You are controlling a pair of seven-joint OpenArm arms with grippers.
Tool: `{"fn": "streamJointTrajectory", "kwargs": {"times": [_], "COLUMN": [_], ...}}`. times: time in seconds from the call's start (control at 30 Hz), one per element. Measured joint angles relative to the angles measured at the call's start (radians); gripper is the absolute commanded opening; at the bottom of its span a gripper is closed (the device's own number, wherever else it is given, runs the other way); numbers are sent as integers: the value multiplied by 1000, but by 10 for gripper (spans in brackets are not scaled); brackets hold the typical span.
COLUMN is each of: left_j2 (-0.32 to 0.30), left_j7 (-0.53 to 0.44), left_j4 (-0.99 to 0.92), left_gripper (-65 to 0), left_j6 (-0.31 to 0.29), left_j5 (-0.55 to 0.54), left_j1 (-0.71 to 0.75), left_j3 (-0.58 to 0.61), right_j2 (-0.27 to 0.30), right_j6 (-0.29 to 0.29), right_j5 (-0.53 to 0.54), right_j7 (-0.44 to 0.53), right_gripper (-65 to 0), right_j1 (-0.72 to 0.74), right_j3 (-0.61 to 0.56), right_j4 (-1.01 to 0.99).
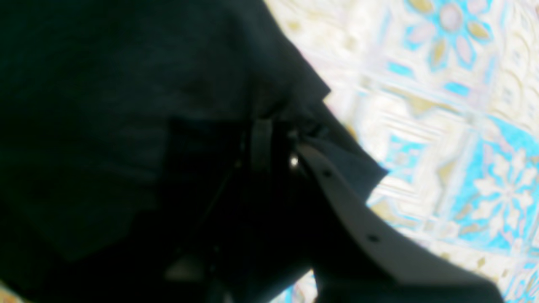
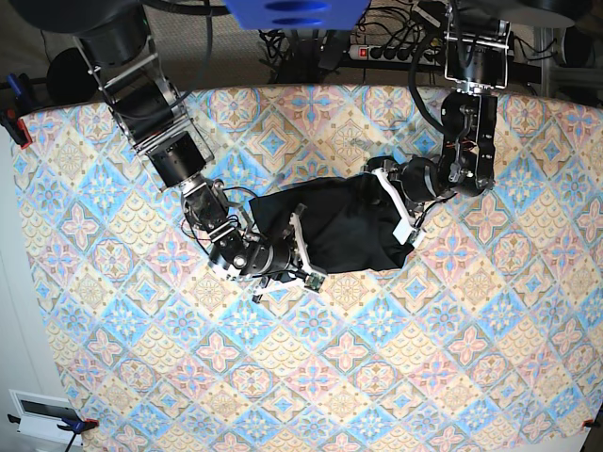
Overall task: Layout the t-shirt on the table in an organized manner, then fold the t-shirt properly
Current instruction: 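Press the shirt bundle together with both grippers into a rectangle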
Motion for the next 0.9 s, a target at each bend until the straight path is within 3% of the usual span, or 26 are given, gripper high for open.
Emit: {"fn": "streamJointTrajectory", "kwargs": {"times": [0.17,0.5,0.77,0.9], "left_j2": [1,3,56,71], "left_j7": [-2,-88,-172,-171], "left_j4": [-27,-163,-252,-248], "left_gripper": [-541,-541,-541,-541], "left_j6": [11,15,22,24], "left_j5": [130,156,161,153], "left_j1": [-88,-200,-245,-243], "left_j3": [72,84,74,71], "right_j2": [63,131,143,141], "right_j6": [13,8,27,28], "right_j5": [12,19,0,3], "right_j7": [-21,-97,-241,-251], "right_gripper": [-610,-610,-610,-610], "right_j1": [-29,-238,-373,-402], "right_j3": [1,134,255,356], "right_j4": [66,320,540,630]}}
